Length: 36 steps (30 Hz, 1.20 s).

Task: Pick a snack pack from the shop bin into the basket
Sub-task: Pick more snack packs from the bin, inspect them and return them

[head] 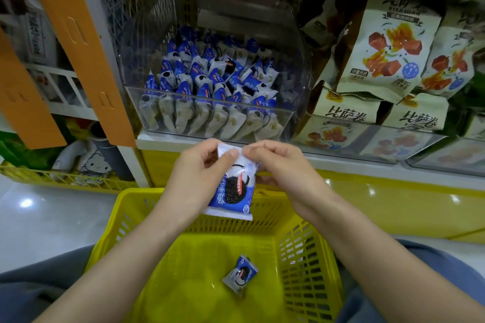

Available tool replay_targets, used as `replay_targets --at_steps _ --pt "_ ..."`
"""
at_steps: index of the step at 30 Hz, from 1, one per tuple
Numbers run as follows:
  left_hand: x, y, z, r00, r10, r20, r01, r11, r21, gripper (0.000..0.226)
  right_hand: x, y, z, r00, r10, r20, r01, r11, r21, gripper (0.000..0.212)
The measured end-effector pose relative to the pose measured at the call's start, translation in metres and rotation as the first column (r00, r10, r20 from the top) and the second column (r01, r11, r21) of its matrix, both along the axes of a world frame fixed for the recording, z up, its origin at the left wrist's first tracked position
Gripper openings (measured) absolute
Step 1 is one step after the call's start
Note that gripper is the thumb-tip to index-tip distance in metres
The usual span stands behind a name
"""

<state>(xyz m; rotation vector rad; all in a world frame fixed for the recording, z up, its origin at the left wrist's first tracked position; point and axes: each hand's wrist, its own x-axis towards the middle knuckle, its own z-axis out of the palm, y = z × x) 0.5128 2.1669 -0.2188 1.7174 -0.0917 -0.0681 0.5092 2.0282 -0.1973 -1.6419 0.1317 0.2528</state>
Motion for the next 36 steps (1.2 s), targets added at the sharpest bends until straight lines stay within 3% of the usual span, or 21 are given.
replay_targets --at_steps 2,4,6,8,11,14,16,18,21,23,26,28,32,36 --pt "-0.001 0.0 -0.001 0.99 0.027 0.142 -0.049 0.987 0.155 0.013 0.001 -0.001 -0.002 0.988 -0.044 0.146 0.058 0.994 -0.093 0.016" --pt "-0.002 0.003 -0.005 0.966 0.081 0.246 -0.145 0.957 0.252 0.02 0.0 -0.002 -0.002 0.94 -0.042 0.34 0.124 0.967 -0.223 0.015" --pt "-0.001 0.005 -0.005 0.965 0.097 0.243 -0.172 0.935 0.31 0.014 -0.002 -0.003 -0.003 0.888 -0.041 0.458 0.18 0.948 -0.262 0.012" --pt "0.003 0.004 -0.003 0.992 0.119 0.03 -0.123 0.976 0.182 0.022 -0.003 -0.004 -0.004 0.851 -0.03 0.524 0.198 0.943 -0.269 0.011" --pt "0.007 0.005 0.004 0.919 0.048 -0.391 -0.141 0.966 -0.215 0.04 -0.006 -0.002 -0.007 0.777 0.102 0.621 0.177 0.912 -0.371 0.006" --pt "0.006 0.01 0.004 0.886 -0.092 -0.455 -0.126 0.896 -0.425 0.032 -0.01 0.0 -0.013 0.687 0.316 0.654 0.13 0.832 -0.539 0.005" --pt "0.005 0.01 0.004 0.886 -0.089 -0.455 -0.152 0.872 -0.465 0.02 -0.011 0.002 -0.016 0.639 0.472 0.607 0.09 0.738 -0.669 0.011" --pt "0.004 0.008 0.006 0.885 -0.057 -0.462 -0.185 0.867 -0.462 0.017 -0.013 0.005 -0.02 0.635 0.522 0.57 0.059 0.703 -0.709 0.019" --pt "0.004 0.008 0.005 0.904 0.011 -0.427 -0.188 0.908 -0.374 0.024 -0.013 0.01 -0.022 0.781 0.254 0.571 0.123 0.833 -0.539 0.025" --pt "0.003 0.009 0.007 0.921 0.017 -0.39 -0.17 0.917 -0.362 0.03 -0.01 0.011 -0.021 0.903 0.02 0.428 0.15 0.921 -0.36 0.017" --pt "0.0 0.006 0.008 0.95 -0.017 -0.313 -0.089 0.944 -0.319 0.029 -0.005 0.008 -0.022 0.998 0.024 0.05 -0.022 0.999 -0.031 0.02" --pt "0.0 0.003 0.005 0.979 0.043 -0.201 -0.086 0.973 -0.213 0.028 -0.005 0.008 -0.022 0.997 0.068 -0.039 -0.063 0.993 0.104 0.029" --pt "-0.002 -0.001 -0.001 0.992 0.076 0.099 -0.083 0.994 0.072 0.034 -0.005 0.008 -0.021 1.0 0.001 -0.022 0.001 0.994 0.111 0.024" --pt "-0.006 -0.002 -0.007 0.983 0.021 0.18 -0.054 0.982 0.181 0.037 -0.006 0.008 -0.023 1.0 -0.021 -0.014 0.021 0.998 0.06 0.021"
